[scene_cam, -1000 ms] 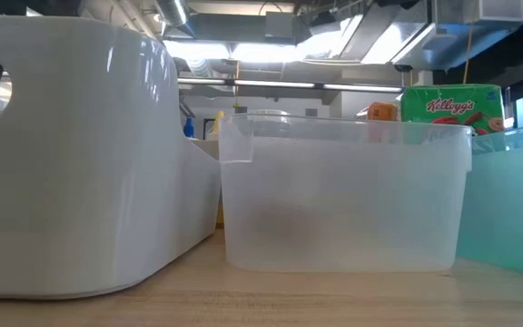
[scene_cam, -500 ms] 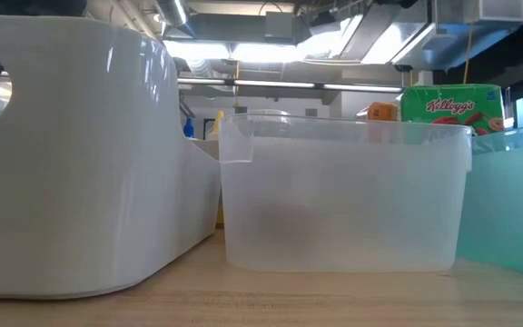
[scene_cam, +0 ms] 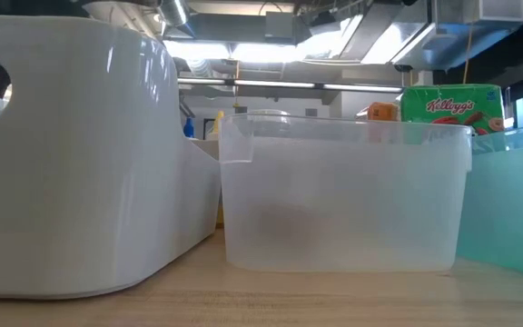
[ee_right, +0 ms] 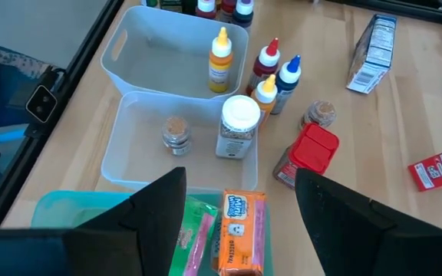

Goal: Pick & Place Kitchen Items
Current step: Put the red food coloring bottle into the gray bin

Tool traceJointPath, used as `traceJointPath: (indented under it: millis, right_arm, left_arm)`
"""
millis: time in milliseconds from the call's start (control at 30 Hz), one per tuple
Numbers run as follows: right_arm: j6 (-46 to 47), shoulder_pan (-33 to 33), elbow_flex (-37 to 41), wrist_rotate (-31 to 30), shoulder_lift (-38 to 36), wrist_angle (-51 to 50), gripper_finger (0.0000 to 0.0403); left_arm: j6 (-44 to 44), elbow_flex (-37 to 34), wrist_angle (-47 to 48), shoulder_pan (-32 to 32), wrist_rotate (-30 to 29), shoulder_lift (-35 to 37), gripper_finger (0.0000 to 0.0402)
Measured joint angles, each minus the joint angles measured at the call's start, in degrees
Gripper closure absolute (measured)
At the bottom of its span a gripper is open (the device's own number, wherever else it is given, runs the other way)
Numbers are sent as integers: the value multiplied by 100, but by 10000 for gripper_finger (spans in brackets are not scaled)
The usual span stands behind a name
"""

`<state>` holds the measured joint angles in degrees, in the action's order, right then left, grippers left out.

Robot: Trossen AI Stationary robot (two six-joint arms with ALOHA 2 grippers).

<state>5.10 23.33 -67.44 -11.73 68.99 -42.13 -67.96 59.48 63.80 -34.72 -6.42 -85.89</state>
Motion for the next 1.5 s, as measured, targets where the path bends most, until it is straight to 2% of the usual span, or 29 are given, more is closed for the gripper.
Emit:
traceJointPath:
  millis: [600, 967, 1500]
  right_arm:
    - [-2, 4, 7, -2, 151, 169, 155]
    - [-399, 2, 7, 0, 278, 315, 155]
    - [-409, 2, 7, 0, 278, 317, 155]
  left_arm:
    - [20, 0, 133, 50, -247, 2, 70]
    - [-180, 0, 176, 50, -70, 2, 70]
    - [-136, -35, 34, 109, -142, 8, 70]
